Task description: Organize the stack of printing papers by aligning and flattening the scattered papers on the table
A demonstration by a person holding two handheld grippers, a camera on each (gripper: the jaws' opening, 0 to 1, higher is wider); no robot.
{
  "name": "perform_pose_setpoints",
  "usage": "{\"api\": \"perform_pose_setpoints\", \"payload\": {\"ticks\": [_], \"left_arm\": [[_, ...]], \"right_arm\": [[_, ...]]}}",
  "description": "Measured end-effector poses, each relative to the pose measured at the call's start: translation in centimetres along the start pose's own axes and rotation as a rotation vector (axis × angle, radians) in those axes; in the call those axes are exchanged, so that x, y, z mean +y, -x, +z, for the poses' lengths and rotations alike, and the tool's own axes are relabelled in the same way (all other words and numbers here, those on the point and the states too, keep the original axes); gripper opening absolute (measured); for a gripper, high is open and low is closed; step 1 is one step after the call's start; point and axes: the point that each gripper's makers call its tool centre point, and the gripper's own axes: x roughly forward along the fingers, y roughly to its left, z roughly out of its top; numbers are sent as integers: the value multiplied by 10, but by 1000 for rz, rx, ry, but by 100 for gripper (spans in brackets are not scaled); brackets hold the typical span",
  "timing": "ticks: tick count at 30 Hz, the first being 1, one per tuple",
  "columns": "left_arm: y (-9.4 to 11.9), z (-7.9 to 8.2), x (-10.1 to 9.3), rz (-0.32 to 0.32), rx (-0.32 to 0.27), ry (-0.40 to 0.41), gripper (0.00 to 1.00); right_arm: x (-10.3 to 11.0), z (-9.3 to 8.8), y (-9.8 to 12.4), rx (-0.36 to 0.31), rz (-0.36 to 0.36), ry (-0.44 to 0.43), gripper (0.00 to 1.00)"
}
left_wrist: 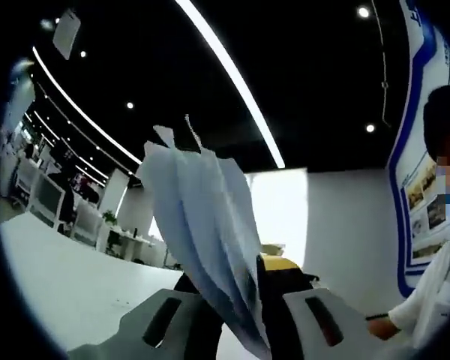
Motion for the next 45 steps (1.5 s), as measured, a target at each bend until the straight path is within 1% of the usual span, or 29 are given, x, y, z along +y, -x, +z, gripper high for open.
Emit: {"api": "perform_pose_setpoints", "payload": {"ticks": [2,4,5,7,10,11,13,16,18,20,21,22,23,25,26,28,30,32,35,38,42,43,45], "left_arm": [[5,-6,1,-9,26,6,27],[9,-12,0,-15,51,-7,28],[11,-15,0,-21,62,-8,29],[15,-23,-2,-44,95,2,34],[23,-34,-8,-83,147,5,34],[24,-35,-8,-84,150,8,36],[29,-41,-13,-107,182,18,35],[34,-44,-14,-115,199,21,36],[39,-49,-18,-142,227,30,36],[44,-52,-24,-175,245,43,39],[46,-53,-25,-182,248,55,40],[48,-55,-27,-184,253,54,42],[51,-57,-29,-191,262,49,42],[55,-58,-31,-202,268,53,42],[57,-59,-32,-208,266,56,42],[59,-60,-32,-209,266,57,42],[60,-63,-32,-208,274,40,42],[61,-65,-30,-208,285,33,43],[63,-67,-28,-204,301,18,42],[65,-69,-26,-202,311,1,42],[65,-71,-22,-192,318,-27,39],[64,-72,-21,-192,319,-27,39],[63,-75,-19,-187,326,-55,38]], "right_arm": [[-1,-1,8,51,-17,22,0],[5,-3,14,85,-8,37,0],[7,-4,16,100,-15,37,0],[10,-6,23,145,-15,66,0],[12,-6,30,180,-21,76,0],[12,-6,32,187,-25,82,0],[12,-7,36,207,-26,92,0],[11,-6,41,241,-27,96,0],[14,-7,42,262,-25,99,0],[15,-8,42,293,-24,116,0],[16,-7,42,296,-22,114,0],[16,-9,43,318,-19,116,0],[14,-10,44,344,-32,126,0],[15,-11,44,355,-30,132,0],[15,-13,44,373,-34,138,0],[14,-13,43,382,-38,143,0],[12,-13,43,394,-43,149,0],[15,-16,43,418,-37,165,0],[19,-20,44,480,-23,189,0],[20,-28,47,566,-19,220,0],[20,-35,47,629,-22,243,0],[20,-36,47,637,-21,245,0],[20,-38,46,657,-22,256,0]]}}
